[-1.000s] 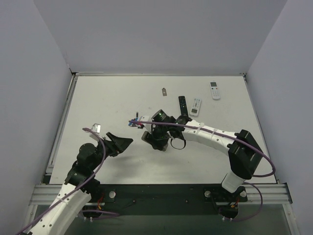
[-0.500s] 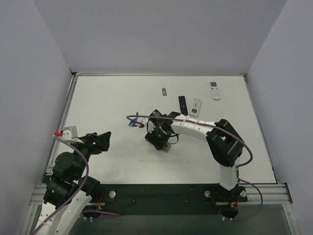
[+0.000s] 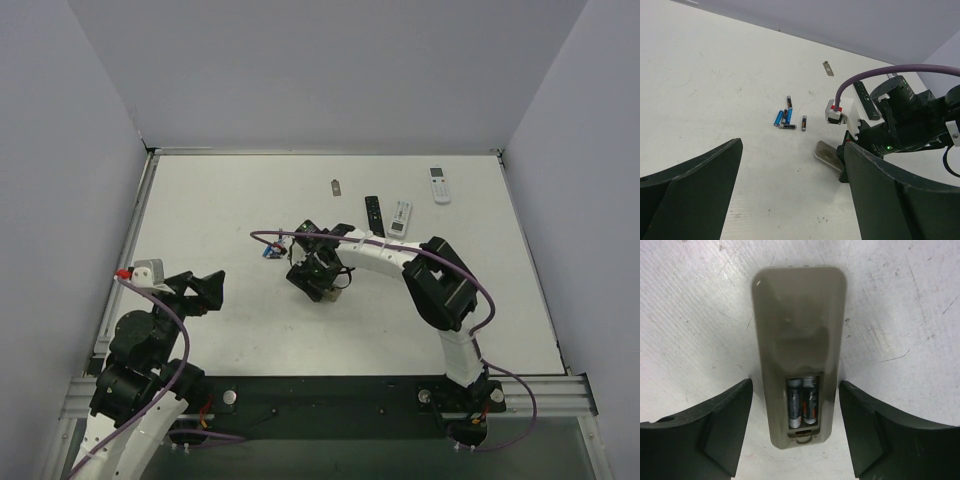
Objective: Load the batteries into the remote control
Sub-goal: Place the remote control at the center of the board, then move the battery cover to the center of the board.
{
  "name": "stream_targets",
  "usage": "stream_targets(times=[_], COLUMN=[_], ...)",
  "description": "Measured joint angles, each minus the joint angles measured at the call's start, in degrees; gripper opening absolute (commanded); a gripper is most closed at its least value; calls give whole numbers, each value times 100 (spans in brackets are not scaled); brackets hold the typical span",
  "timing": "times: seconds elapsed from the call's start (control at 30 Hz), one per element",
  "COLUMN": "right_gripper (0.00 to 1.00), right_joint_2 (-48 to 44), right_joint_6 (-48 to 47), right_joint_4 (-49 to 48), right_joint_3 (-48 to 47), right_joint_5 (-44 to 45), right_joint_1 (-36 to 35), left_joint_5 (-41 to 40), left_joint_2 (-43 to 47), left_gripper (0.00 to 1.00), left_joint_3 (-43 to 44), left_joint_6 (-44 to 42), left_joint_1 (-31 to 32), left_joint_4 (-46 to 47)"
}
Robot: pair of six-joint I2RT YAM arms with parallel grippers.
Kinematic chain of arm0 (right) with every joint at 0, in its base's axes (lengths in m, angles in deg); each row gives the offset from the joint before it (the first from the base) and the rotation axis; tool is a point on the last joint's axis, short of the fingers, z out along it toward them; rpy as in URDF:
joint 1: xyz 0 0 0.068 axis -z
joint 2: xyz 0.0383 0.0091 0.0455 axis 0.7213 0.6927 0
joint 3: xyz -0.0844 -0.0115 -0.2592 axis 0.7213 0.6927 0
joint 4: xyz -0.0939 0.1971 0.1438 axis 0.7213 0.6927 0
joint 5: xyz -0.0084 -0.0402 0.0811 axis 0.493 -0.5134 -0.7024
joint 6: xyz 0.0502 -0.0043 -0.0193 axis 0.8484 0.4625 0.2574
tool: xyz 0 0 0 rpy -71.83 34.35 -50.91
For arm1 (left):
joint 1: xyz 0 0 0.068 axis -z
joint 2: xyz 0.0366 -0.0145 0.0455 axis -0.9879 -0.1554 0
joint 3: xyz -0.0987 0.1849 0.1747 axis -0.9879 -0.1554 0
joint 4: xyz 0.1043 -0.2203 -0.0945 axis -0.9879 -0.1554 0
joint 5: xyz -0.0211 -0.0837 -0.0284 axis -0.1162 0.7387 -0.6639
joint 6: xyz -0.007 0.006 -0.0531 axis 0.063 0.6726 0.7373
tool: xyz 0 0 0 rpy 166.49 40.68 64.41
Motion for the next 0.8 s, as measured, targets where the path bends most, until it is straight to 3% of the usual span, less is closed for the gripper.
stream_targets(times=[0.17,0.37,0.67,0.8], right_gripper=[83,87,85,75], right_joint_2=[0,-111,-343,-205], right_joint_6=[46,221,1187,1633], right_joint_4=[0,-20,-584,-1054], right_joint_3=[-4,-4,-658,-1082], right_joint_5=[114,173,682,748], right_joint_1=[4,190,1368,1893], left_joint_5=[-17,-146,-251,-256], left_joint_2=[-20,-22,-61,-149], left_gripper=[93,96,97,97], left_joint_3=[0,0,0,0], left_joint_6=[-166,-387,-516,-529], left_joint_1=[0,0,-2,-7], left_joint_4=[-7,2,2,9])
